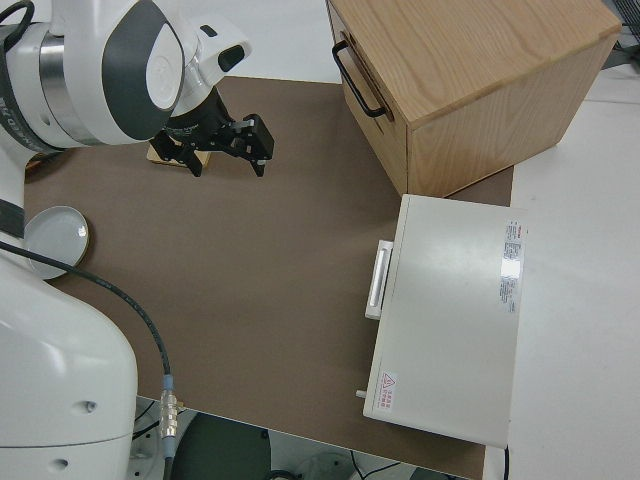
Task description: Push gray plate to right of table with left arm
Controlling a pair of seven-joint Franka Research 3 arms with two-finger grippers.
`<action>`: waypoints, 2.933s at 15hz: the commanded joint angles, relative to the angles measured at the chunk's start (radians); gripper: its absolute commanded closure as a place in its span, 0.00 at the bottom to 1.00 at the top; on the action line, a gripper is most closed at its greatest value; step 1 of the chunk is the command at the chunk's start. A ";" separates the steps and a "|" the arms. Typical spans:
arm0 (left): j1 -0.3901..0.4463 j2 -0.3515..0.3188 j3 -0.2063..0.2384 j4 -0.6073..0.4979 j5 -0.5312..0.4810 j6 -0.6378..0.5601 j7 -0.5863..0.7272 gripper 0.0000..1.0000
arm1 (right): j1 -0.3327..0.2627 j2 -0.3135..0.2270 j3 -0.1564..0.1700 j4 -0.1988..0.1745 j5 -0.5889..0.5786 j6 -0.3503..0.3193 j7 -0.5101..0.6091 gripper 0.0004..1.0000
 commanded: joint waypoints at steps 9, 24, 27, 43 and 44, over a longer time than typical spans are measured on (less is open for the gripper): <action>-0.014 -0.004 0.009 0.002 0.008 -0.040 -0.007 0.01 | -0.011 -0.008 0.006 -0.001 0.008 -0.012 -0.003 0.02; -0.025 -0.004 0.000 -0.125 -0.021 0.014 -0.018 0.01 | -0.011 -0.008 0.004 0.001 0.008 -0.012 -0.003 0.02; -0.026 -0.006 -0.011 -0.196 -0.046 0.093 -0.019 0.01 | -0.011 -0.008 0.004 -0.001 0.008 -0.012 -0.003 0.02; -0.026 -0.087 -0.103 -0.755 -0.035 0.663 -0.107 0.01 | -0.011 -0.008 0.006 -0.001 0.008 -0.012 -0.001 0.02; -0.028 -0.079 -0.106 -0.776 -0.035 0.693 -0.108 0.01 | -0.011 -0.008 0.004 -0.001 0.008 -0.012 -0.001 0.02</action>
